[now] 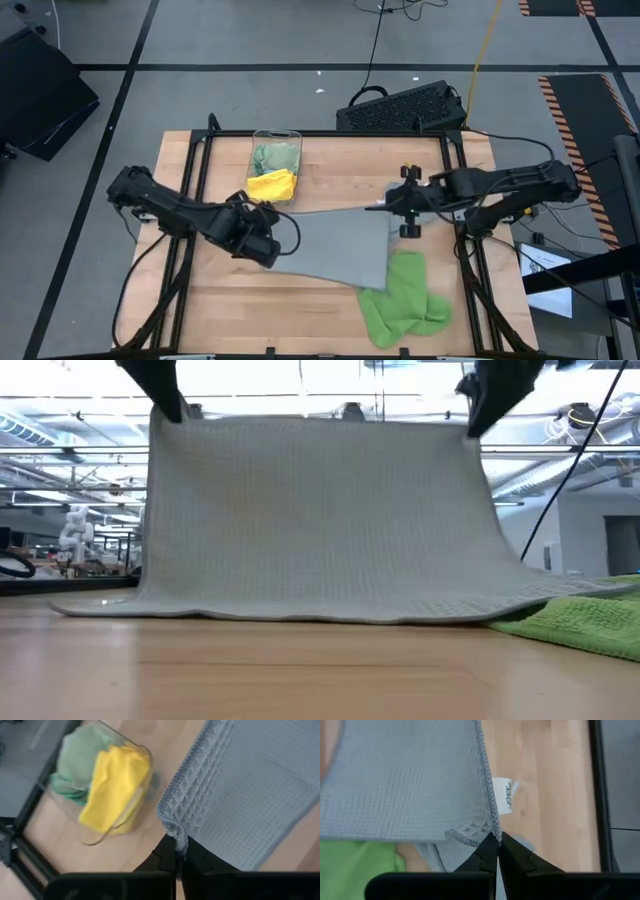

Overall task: Fold microfiber towels
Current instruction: Fold the left gray microfiber cloth on the table

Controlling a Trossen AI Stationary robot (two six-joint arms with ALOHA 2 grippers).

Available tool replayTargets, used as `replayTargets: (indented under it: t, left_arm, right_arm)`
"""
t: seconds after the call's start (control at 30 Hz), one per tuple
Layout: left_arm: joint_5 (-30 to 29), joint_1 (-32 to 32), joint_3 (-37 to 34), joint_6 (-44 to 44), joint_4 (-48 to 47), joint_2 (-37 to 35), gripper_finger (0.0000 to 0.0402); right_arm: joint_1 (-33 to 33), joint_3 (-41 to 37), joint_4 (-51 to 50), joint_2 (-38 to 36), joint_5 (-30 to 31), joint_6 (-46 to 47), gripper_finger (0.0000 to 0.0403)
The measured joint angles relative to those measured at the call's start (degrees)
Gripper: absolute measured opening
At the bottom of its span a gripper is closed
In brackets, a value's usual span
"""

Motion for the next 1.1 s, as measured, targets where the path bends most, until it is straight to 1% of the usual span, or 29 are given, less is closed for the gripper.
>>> replayTargets:
  t: [0.1,0.2,0.33,0.53,0.67,0.77,0.83,0.9,0.93,1.0,1.1]
  left_arm:
    - [1.09,0.0,-2.1,2.21,4.57,0.0,0.0008]
    - [1.12,-0.78,-3.46,4.79,7.7,0.0,0.0015]
    - [1.3,-2.12,-6.21,6.82,8.52,-0.02,0.0006]
    - [1.13,-2.43,-13.8,4.35,9.15,-0.02,0.0013]
    - [1.06,-2.84,-17.96,2.71,12.26,-0.02,0.0005]
    - [0.33,-3.18,-18.67,2.72,12.72,-0.02,0.001]
    - [-1.53,-3.15,-18.67,3.58,13.13,-0.02,0.0015]
    - [-5.21,-2.83,-18.05,6.49,13.09,-0.02,0.0014]
    - [-7.46,-2.55,-17.15,8.23,12.58,-0.08,0.0011]
    - [-11.68,-1.7,-14.44,12.54,12.14,-0.44,0.0005]
    - [-18.77,-0.04,-9.48,19.65,12.33,-0.48,0.0009]
  right_arm:
    - [-0.8,-4.77,4.25,-0.02,-0.04,-0.32,0.0004]
    - [-0.71,-9.17,8.14,-0.02,-0.32,1.87,0.0004]
    - [0.72,-13.51,12.82,-0.02,-5.46,8.5,0.0004]
    - [2.77,-18.9,21.92,-0.02,-9.12,16.61,0.0004]
    - [4.24,-20.51,25.79,-0.01,-13.06,21.53,0.0004]
    - [5.24,-20.51,26.18,-0.02,-17.18,24.7,0.0004]
    - [5.67,-20.51,25.81,-0.42,-21.86,26.59,0.0004]
    - [5.68,-20.47,24.95,-1.36,-26.69,27.67,0.0004]
    - [5.62,-20.47,23.87,-2.05,-27.76,28.25,0.0004]
    - [4.79,-20.44,20.18,-3.9,-27.54,29.75,0.0004]
    - [3.56,-20.44,13.2,-7.75,-22.94,31.48,0.0004]
